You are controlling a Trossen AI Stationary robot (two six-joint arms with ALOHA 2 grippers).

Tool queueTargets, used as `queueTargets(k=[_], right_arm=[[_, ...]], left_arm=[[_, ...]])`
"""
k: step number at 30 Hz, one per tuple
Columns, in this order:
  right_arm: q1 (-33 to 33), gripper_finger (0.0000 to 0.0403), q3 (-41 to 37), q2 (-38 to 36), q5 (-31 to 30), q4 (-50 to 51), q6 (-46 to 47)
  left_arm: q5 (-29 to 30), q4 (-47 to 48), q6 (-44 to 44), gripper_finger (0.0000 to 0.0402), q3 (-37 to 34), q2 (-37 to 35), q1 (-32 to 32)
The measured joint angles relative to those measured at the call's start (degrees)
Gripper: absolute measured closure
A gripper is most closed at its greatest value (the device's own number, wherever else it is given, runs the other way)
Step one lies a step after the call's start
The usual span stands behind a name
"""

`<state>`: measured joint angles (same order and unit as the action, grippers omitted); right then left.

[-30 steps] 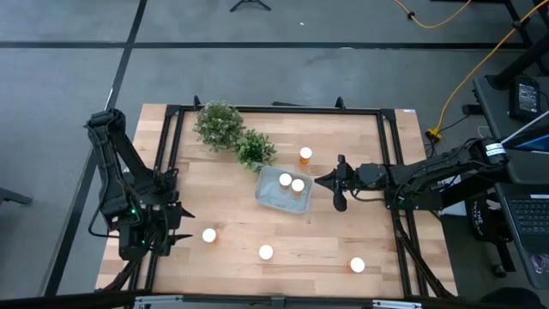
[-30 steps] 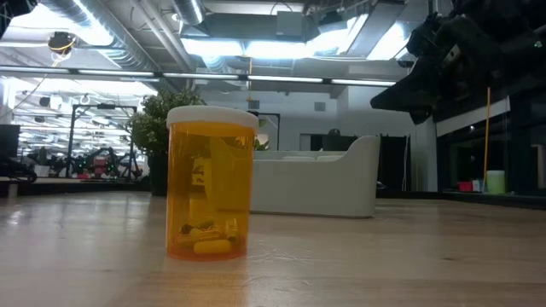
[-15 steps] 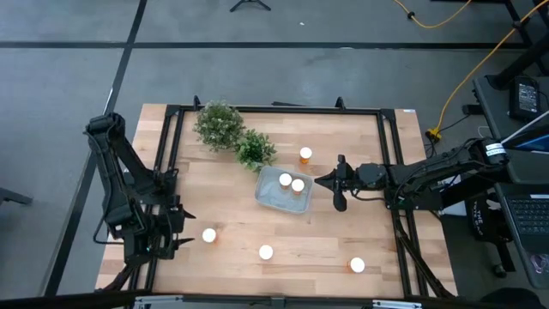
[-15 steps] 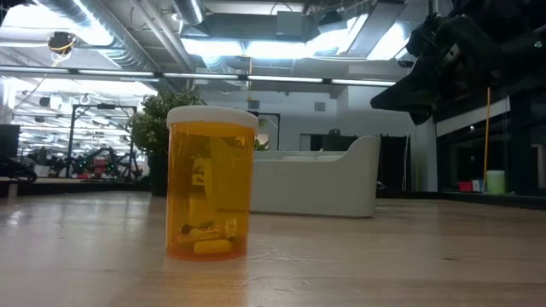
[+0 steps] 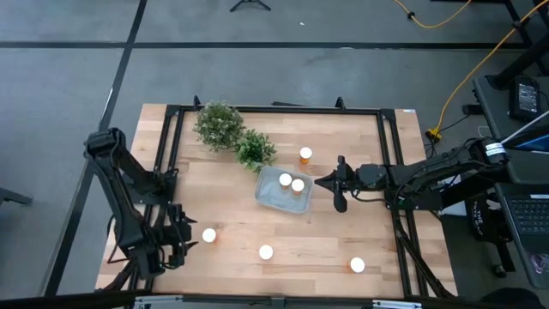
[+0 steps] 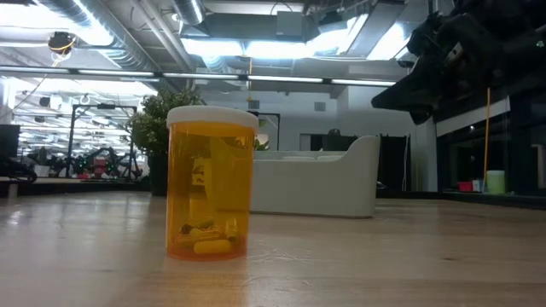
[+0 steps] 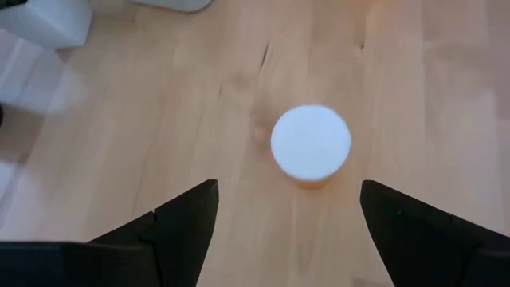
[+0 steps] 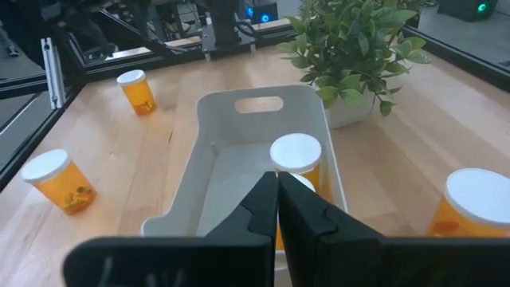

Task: Pick and place pill bottles into a basket
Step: Put the orange pill bottle into the grey bin

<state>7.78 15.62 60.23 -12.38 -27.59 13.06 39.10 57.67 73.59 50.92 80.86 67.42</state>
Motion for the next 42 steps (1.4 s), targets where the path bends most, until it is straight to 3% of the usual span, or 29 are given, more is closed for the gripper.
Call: queueTargets(k=[21,28,42], right_arm=[[0.7,0.0386,0.0,0.0,-0.2,0.0,0.1],[0.7,0.0386,0.0,0.0,-0.2,-0.4,0.0],[0.7,0.0386,0.0,0.0,-0.1,-0.6,-0.2]], left_arm=[[-2.1,-4.2,4.5,0.01,0.0,7.3,-1.3],[-5.3,-6.8,-1.0,0.01,0.0,8.5,-4.7],[-6.2,-11.4,-11.9,0.01,0.0,8.5,-9.5]])
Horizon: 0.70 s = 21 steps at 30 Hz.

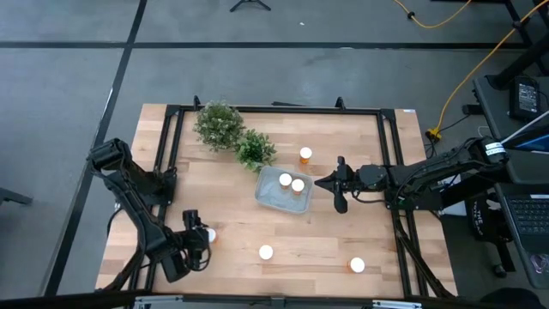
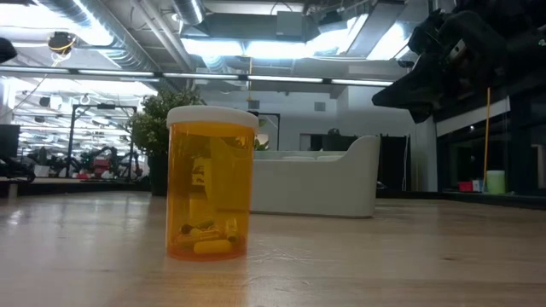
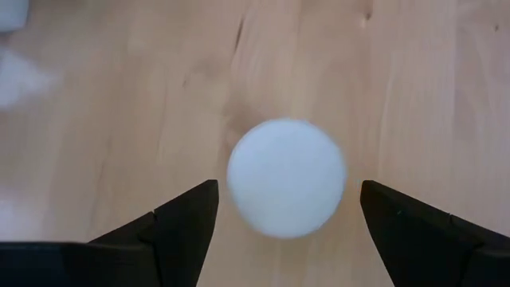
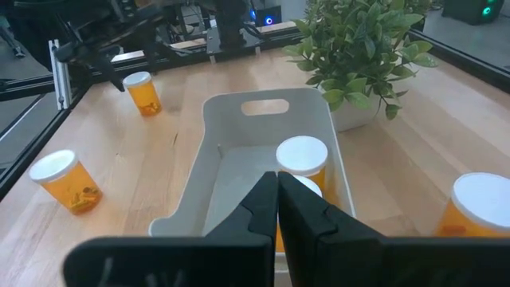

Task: Pick and place pill bottles into a basket
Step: Put the orange pill bottle into the grey bin

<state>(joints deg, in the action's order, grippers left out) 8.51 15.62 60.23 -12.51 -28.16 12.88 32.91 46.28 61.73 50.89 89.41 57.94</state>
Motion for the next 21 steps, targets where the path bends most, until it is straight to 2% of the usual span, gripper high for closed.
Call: queueTargets(k=[10,21], right_arm=[[0.0,0.0386,0.0,0.0,0.0,0.0,0.0],[0.0,0.0386,0.0,0.0,0.0,-0.2,0.0]], left_arm=[[-2.5,-0.1,-2.3,0.01,0.0,0.0,-1.6],[-1.2,-1.6,-3.9,0.01,0.0,0.0,-1.6]])
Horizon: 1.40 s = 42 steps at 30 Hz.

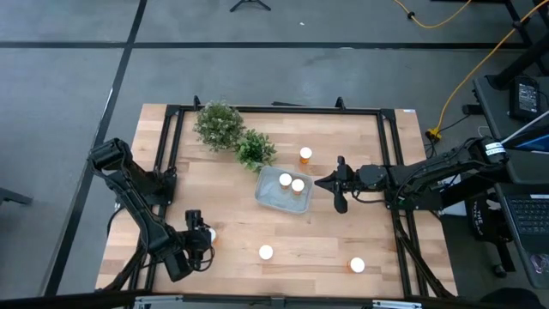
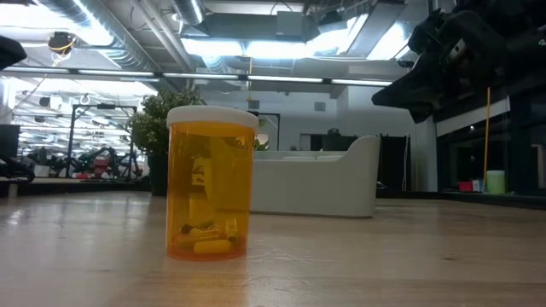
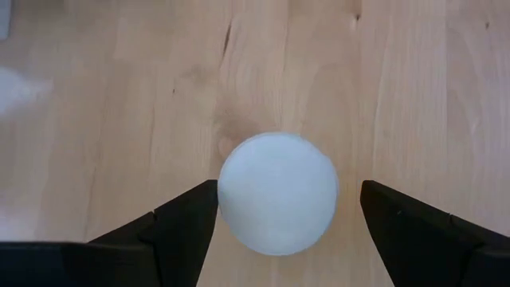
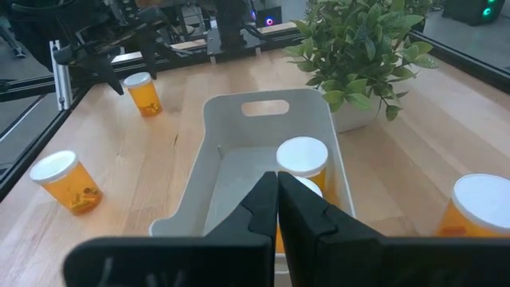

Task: Pick and place pill bottles into a basket
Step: Put the orange pill bottle into the grey bin

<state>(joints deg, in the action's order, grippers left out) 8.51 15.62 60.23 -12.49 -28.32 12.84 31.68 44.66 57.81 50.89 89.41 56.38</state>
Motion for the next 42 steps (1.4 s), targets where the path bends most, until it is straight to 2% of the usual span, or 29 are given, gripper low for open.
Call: queueTargets(k=[3,12,28,42], right_arm=[[0.0,0.0386,0.0,0.0,0.0,-0.1,0.1],[0.0,0.0386,0.0,0.0,0.0,-0.3,0.0],[0.0,0.0386,0.0,0.0,0.0,-0.2,0.1],[0.0,0.0386,0.0,0.0,0.0,-0.1,0.2]], left_arm=[[1.2,0.0,-0.1,0.0107,0.0,0.0,0.0],[-0.5,-0.3,-0.1,0.0148,0.0,0.0,0.0],[-0.1,-0.3,-1.6,0.018,0.0,0.0,0.0],[3.3,-0.3,-1.6,0.0182,0.0,0.0,0.0]])
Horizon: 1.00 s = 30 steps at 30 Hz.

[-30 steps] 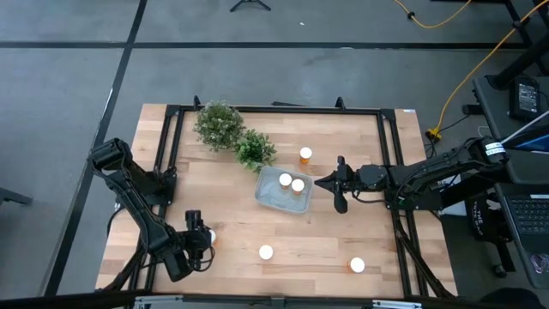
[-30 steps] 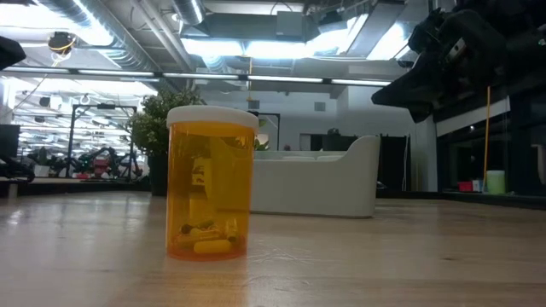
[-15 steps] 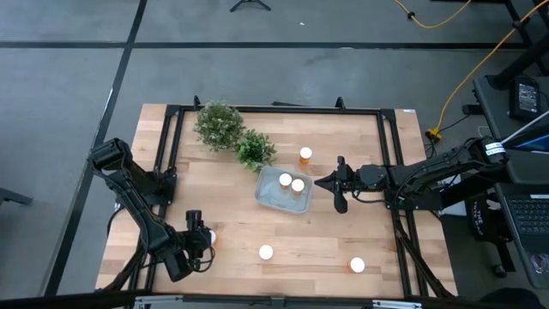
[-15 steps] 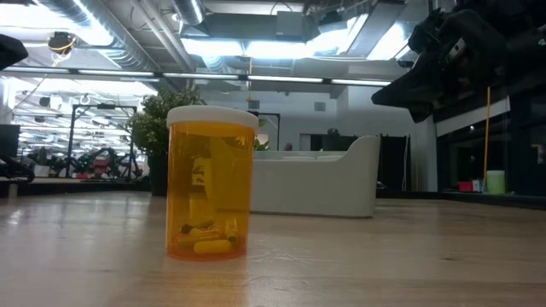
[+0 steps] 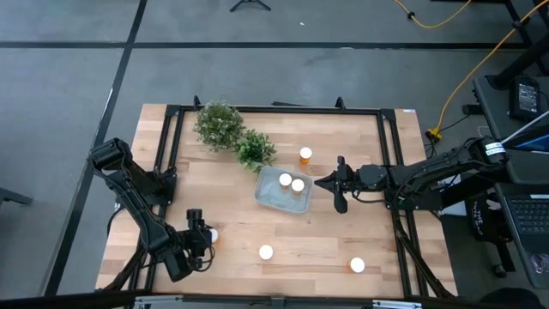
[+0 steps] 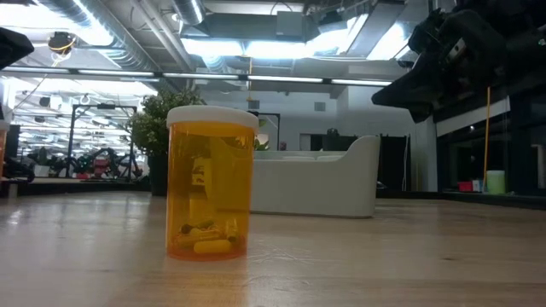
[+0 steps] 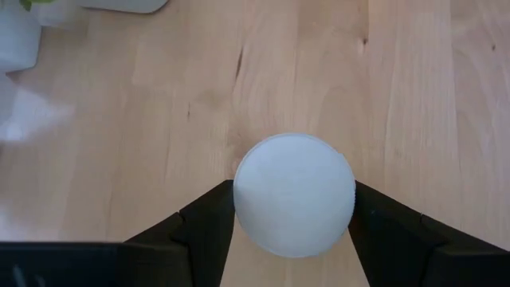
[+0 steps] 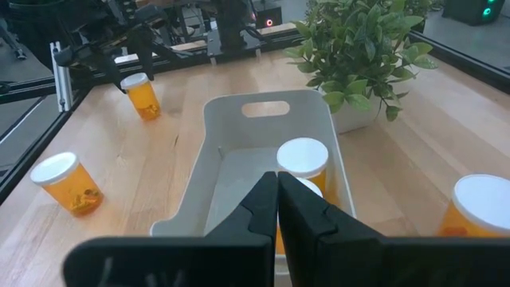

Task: Pick and place pill bottles into a basket
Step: Put the orange pill bottle into the grey bin

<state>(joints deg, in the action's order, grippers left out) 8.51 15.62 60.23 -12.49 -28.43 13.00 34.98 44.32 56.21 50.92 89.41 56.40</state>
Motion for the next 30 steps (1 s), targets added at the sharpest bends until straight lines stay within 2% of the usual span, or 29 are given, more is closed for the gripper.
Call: queueTargets(k=[12,30], right_arm=[[0.0,0.0386,0.0,0.0,0.0,-0.3,0.0],[0.0,0.0386,0.0,0.0,0.0,-1.3,-0.1]], left_arm=[[-4.7,0.1,-0.9,0.0184,0.0,-3.4,-3.1],[-1.5,-0.4,-20.8,0.0185,1.9,-21.1,-18.7]])
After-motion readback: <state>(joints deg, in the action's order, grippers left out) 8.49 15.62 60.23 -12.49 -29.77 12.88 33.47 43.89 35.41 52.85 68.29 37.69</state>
